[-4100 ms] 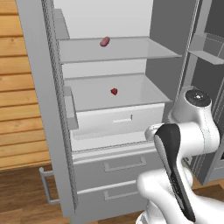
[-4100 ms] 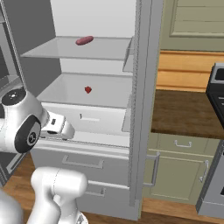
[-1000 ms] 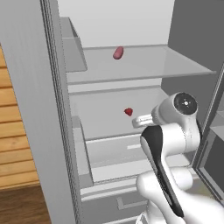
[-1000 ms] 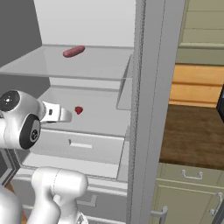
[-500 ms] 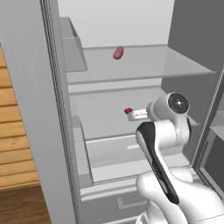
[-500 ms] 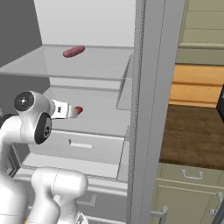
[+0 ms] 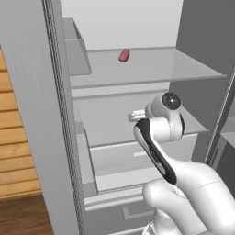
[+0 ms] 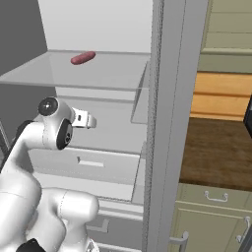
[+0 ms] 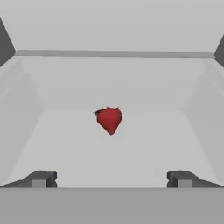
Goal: Take the strawberry from the fridge and place it on top of the pancake, located on the dining counter.
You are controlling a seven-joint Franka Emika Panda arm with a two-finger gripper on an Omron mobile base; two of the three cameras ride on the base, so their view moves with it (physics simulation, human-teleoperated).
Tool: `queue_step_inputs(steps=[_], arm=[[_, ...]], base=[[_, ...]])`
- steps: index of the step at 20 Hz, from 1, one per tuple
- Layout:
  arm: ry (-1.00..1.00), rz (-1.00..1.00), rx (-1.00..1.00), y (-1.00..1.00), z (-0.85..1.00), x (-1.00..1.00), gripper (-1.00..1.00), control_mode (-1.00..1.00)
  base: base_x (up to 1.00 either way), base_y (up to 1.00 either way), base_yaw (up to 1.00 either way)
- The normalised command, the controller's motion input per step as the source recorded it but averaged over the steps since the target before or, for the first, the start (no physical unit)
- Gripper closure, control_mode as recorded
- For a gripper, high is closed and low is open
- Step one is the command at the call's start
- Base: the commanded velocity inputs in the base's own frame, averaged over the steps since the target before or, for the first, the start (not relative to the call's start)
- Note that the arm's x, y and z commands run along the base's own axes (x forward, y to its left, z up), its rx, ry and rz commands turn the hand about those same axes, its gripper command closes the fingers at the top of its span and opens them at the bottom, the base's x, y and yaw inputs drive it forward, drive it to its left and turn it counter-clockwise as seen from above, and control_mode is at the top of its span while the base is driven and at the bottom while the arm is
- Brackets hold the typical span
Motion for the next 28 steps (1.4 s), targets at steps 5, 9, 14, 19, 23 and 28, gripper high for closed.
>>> queue_step_inputs(steps=[5,9,14,19,23,28], arm=[[0.03,-0.01,0.0,0.0,-0.37,0.61,-1.0,-1.0],[0.06,0.0,0.0,0.0,-0.26,0.59,-1.0,-1.0],[0.0,0.0,0.0,0.0,-0.16,0.35,-1.0,-1.0],[0.0,0.0,0.0,0.04,-0.2,0.39,-1.0,-1.0],[0.0,0.0,0.0,0.07,-0.18,0.37,-1.0,-1.0],[0.0,0.0,0.0,0.01,-0.17,0.26,-1.0,-1.0]], base=[[0.0,0.0,0.0],[0.0,0.0,0.0],[0.0,0.0,0.0],[0.0,0.0,0.0],[0.0,0.0,0.0],[0.0,0.0,0.0]])
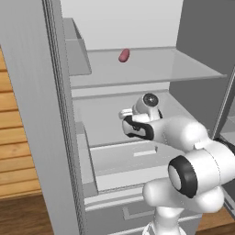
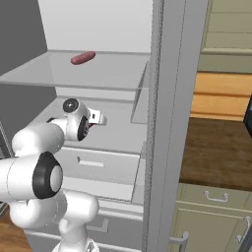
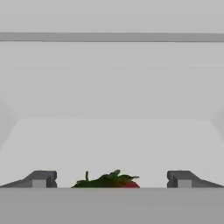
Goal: Take the strawberry from the fridge and place it on top of the pancake, located on the dining counter.
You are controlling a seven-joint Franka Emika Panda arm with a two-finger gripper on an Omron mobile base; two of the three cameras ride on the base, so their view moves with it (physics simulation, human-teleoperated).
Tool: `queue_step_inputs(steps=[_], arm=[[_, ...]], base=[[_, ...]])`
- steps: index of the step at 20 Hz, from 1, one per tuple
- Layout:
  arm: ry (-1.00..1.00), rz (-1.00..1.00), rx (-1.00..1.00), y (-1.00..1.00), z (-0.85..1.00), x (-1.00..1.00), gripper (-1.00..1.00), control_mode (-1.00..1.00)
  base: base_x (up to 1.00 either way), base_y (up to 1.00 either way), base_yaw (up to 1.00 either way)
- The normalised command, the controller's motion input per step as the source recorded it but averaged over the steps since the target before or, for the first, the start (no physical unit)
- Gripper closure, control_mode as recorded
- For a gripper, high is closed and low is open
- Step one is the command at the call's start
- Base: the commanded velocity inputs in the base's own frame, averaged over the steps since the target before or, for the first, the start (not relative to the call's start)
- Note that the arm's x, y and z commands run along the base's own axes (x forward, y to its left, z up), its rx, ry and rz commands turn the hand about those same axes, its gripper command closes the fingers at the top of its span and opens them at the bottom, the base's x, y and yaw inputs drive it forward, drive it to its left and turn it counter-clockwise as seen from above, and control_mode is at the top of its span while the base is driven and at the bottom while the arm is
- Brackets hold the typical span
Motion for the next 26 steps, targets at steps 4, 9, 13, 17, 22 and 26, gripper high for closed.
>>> queue_step_inputs(steps=[4,9,13,17,22,26], arm=[[0.01,0.0,0.0,0.0,-0.24,0.14,-1.0,-1.0],[0.03,0.0,0.0,0.0,-0.19,0.08,-1.0,-1.0],[0.07,0.0,0.0,0.0,-0.21,-0.14,-1.0,-1.0],[0.05,0.0,0.0,0.01,-0.2,-0.38,-1.0,-1.0],[0.0,0.0,0.0,0.0,-0.07,-0.02,-1.0,-1.0],[0.0,0.0,0.0,0.0,0.0,0.04,-1.0,-1.0]], base=[[0.0,0.0,0.0],[0.0,0.0,0.0],[0.0,0.0,0.0],[0.0,0.0,0.0],[0.0,0.0,0.0],[0.0,0.0,0.0]])
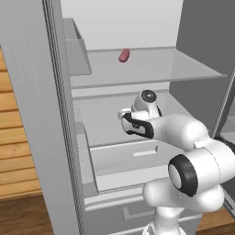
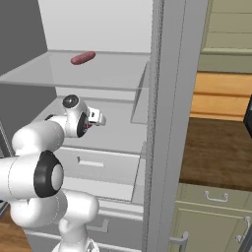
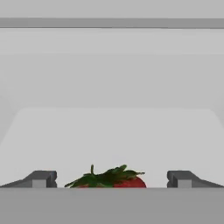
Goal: Take the strawberry from the fridge and place it on top of the pancake, located on the dining counter.
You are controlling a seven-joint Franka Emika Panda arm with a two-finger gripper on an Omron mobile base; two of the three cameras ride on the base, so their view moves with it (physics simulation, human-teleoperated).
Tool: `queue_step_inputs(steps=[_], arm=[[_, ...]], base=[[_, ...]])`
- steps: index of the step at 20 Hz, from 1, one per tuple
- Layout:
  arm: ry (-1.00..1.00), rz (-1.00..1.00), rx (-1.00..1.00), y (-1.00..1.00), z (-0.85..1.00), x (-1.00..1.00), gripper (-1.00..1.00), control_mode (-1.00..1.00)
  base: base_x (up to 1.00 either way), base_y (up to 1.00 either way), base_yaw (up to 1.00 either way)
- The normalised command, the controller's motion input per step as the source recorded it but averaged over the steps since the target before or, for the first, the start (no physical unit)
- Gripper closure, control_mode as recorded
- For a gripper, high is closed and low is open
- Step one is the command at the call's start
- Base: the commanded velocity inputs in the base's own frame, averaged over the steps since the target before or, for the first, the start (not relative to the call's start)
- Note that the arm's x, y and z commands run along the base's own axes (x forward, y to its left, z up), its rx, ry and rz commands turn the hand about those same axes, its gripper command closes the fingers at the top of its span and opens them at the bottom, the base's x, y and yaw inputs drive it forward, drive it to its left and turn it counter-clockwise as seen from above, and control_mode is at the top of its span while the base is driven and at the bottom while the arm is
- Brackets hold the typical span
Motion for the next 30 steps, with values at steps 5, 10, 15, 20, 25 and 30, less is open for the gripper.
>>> queue_step_inputs(steps=[5,10,15,20,25,30], arm=[[0.01,0.0,0.0,0.0,-0.21,-0.02,1.0,-1.0],[0.02,-0.02,0.02,0.0,-0.28,-0.09,1.0,-1.0],[0.0,0.0,0.0,0.0,-0.03,-0.14,1.0,-1.0],[0.0,-0.02,0.0,0.02,0.13,-0.84,1.0,-1.0],[0.0,-0.01,0.0,0.0,0.51,-0.93,1.0,-1.0],[0.11,-0.03,0.0,0.0,0.93,-0.57,1.0,-1.0]], base=[[0.0,0.0,0.0],[0.0,0.0,0.0],[0.0,0.0,0.0],[0.0,0.0,0.0],[0.0,0.0,0.0],[0.0,0.0,0.0]])
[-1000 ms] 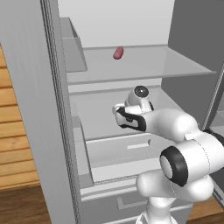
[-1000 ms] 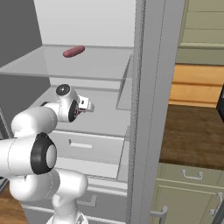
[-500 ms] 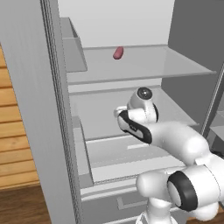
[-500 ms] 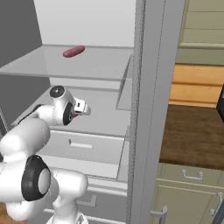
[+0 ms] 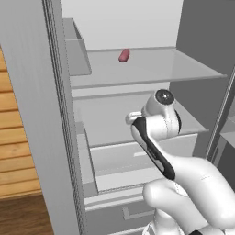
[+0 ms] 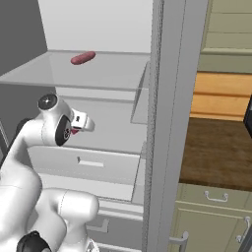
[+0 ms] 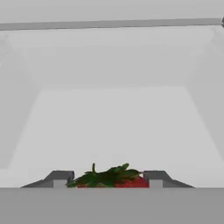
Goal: Take the strawberry from the fridge and place it on top of the pancake, located on the dining counter.
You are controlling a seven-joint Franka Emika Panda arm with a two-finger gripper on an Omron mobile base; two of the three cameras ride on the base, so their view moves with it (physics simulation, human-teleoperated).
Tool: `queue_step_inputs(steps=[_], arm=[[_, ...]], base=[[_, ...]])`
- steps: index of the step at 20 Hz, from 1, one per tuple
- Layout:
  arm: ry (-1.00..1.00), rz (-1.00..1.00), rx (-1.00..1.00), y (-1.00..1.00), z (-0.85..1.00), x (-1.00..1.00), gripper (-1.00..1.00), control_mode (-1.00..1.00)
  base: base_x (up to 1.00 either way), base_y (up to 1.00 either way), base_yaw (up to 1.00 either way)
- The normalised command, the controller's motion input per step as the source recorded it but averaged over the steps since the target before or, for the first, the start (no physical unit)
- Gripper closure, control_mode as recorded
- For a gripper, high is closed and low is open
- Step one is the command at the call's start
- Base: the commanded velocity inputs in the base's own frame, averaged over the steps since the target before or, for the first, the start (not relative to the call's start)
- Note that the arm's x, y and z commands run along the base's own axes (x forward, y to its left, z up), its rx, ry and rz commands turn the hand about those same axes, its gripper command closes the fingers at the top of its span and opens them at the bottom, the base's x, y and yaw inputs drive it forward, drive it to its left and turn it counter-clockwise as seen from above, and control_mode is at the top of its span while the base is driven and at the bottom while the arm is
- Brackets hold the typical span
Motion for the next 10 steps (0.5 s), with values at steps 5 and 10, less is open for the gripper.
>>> queue_step_inputs(steps=[5,10], arm=[[0.11,-0.03,0.01,0.0,0.89,-1.0,1.0,-1.0],[0.14,-0.03,0.0,0.0,0.82,-1.0,1.0,-1.0]], base=[[0.0,0.0,0.0],[0.0,0.0,0.0]])
